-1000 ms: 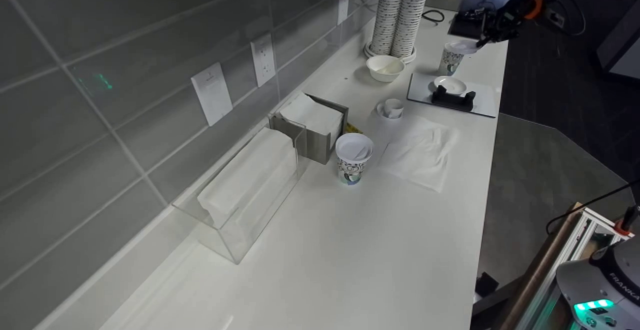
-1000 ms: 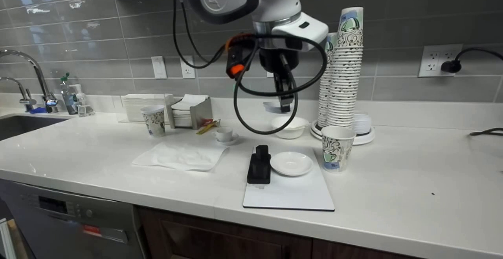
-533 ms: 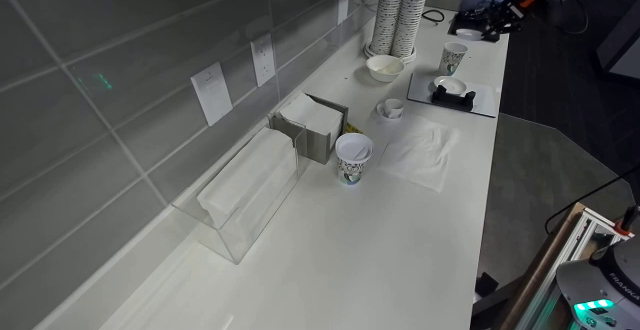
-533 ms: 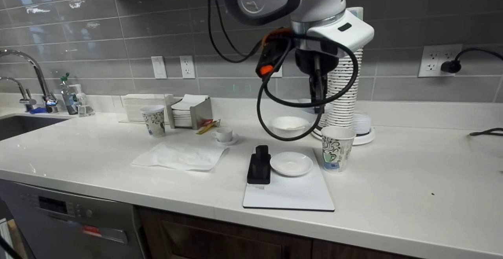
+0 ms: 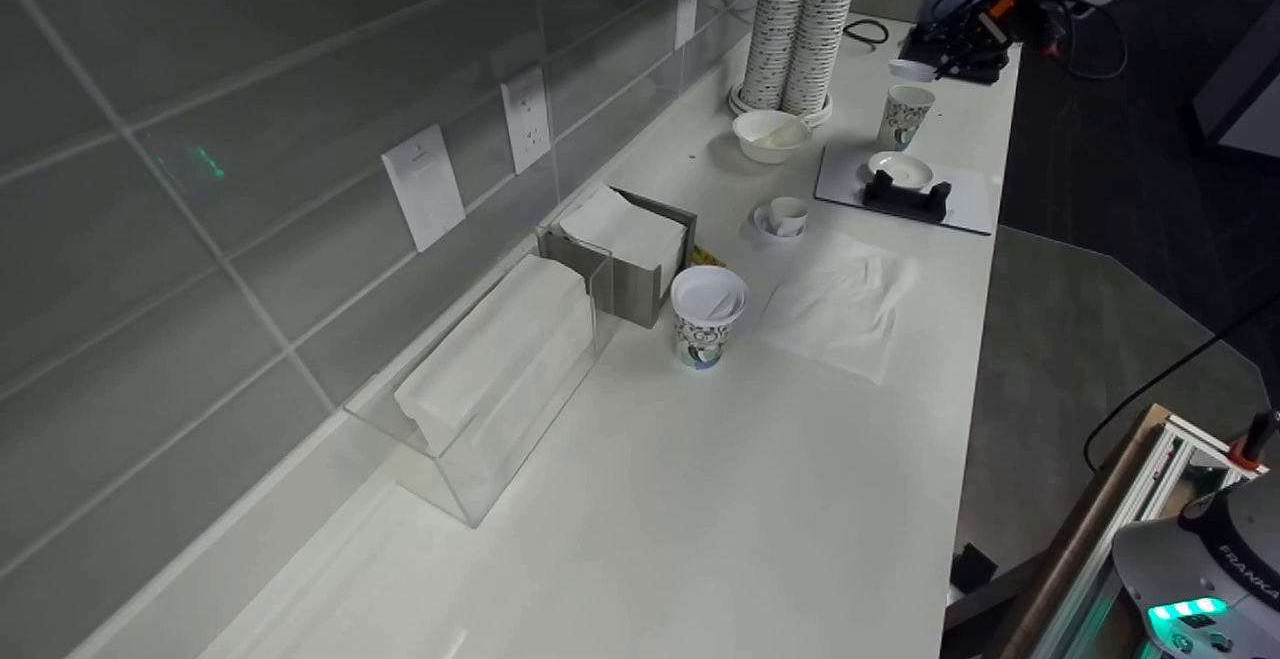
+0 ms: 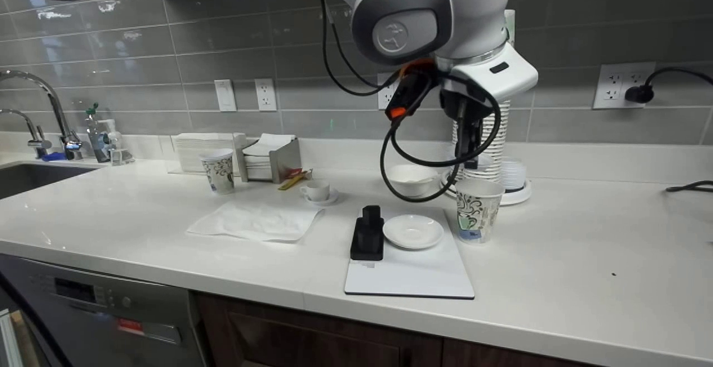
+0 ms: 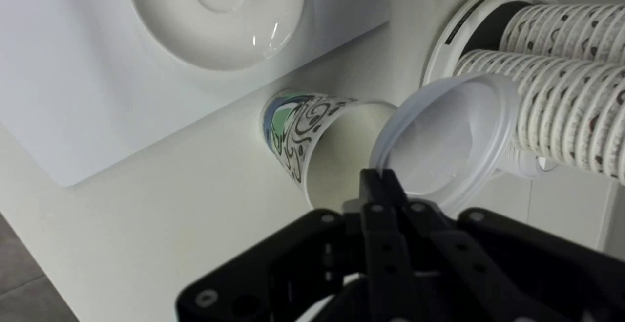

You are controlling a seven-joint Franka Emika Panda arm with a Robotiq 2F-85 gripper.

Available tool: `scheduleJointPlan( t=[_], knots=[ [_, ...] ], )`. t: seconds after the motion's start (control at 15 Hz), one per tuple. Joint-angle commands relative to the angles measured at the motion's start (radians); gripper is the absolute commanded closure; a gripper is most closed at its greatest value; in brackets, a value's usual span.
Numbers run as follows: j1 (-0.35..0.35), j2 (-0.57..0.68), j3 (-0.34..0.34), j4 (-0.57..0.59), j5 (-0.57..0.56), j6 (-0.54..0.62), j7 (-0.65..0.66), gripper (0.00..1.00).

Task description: Put the left lid on the left cup and the right lid on the right cup

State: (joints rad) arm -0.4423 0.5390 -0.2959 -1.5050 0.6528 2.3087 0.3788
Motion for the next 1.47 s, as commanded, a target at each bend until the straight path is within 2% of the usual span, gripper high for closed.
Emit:
scheduleJointPlan(
  t=[0.0,0.53,1.4],
  knots=[
    [-0.021,0.079,0.020,0.089,0.004,0.024,0.076,1.00],
    [-0.022,0.134,0.011,0.130,-0.027,0.034,0.149,1.00],
    [-0.025,0.089,0.009,0.103,-0.092,0.005,0.145,1.00]
  ],
)
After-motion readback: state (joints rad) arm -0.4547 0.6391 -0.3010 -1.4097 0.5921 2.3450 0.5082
